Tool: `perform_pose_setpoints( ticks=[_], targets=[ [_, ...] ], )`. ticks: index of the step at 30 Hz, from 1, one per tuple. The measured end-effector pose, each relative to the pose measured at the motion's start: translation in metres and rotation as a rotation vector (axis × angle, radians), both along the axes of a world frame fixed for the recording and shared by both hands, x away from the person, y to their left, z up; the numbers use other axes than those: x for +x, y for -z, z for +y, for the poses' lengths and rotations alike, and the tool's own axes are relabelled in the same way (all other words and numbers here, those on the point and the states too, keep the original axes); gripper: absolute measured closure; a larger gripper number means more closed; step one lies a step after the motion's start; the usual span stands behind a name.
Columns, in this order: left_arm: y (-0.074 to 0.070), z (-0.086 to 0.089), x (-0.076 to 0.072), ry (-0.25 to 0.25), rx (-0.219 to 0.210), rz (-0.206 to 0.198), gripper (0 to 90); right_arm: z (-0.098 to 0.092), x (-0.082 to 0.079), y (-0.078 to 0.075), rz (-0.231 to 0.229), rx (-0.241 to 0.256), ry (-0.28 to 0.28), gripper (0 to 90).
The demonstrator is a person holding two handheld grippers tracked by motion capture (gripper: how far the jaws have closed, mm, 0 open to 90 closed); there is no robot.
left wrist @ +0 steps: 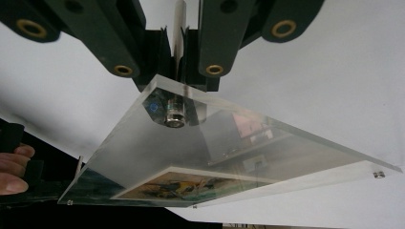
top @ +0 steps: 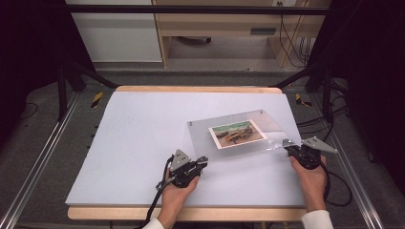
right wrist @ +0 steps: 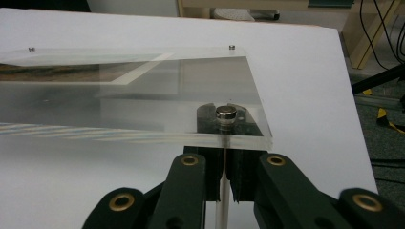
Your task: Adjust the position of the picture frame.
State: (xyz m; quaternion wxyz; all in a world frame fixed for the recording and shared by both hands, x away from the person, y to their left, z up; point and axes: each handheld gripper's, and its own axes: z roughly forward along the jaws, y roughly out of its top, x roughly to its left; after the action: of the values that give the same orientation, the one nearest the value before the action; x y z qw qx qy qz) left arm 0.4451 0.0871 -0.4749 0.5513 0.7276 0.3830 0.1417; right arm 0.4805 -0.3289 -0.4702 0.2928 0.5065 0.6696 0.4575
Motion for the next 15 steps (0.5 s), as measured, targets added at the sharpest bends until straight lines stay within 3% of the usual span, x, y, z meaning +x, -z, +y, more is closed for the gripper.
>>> perform_pose_setpoints(
  ticks=[6,8,12,15],
  targets=[
    [-0.012,0.01,0.002,-0.004,-0.003,-0.024,83.3,0.01,-0.007,-0.012,-0.025,0.008,0.016,85.0],
    [-0.023,0.019,0.004,-0.007,0.001,-0.037,82.8,0.015,-0.01,-0.019,-0.037,0.014,0.021,85.0],
    [-0.035,0.034,0.003,-0.019,0.031,-0.064,81.7,0.03,-0.014,-0.029,-0.024,0.014,0.026,85.0],
    [-0.039,0.043,0.002,-0.03,0.028,-0.066,81.5,0.039,-0.015,-0.034,-0.023,0.01,0.024,84.9]
  ],
)
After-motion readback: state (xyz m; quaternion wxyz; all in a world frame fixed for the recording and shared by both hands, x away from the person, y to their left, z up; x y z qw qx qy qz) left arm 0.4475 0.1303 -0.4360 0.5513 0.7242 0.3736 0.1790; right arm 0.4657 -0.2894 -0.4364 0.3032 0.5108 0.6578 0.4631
